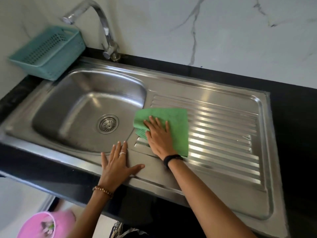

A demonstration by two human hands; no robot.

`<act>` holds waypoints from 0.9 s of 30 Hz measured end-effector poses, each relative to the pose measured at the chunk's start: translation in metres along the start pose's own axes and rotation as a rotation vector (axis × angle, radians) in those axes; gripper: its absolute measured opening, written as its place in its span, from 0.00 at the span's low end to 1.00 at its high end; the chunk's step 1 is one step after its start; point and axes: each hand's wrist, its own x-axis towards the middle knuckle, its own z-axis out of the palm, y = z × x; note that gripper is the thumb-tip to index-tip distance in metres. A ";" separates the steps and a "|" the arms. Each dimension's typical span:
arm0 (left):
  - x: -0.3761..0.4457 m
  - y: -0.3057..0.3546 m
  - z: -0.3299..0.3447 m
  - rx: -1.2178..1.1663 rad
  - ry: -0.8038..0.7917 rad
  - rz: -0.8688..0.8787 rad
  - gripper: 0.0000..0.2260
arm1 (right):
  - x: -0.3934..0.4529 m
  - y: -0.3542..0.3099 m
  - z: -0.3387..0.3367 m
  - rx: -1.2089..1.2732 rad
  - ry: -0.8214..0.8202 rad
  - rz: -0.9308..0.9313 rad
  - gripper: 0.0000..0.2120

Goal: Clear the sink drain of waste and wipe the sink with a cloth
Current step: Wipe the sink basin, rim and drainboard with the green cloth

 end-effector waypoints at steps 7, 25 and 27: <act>-0.006 0.004 0.003 -0.076 0.078 0.073 0.47 | -0.008 -0.004 0.010 -0.060 -0.090 -0.179 0.23; -0.006 0.112 0.038 0.064 -0.092 0.514 0.39 | -0.176 0.158 -0.074 -0.131 0.281 0.460 0.22; -0.005 0.099 0.035 0.035 -0.047 0.504 0.39 | -0.179 0.159 -0.072 -0.096 0.317 0.508 0.22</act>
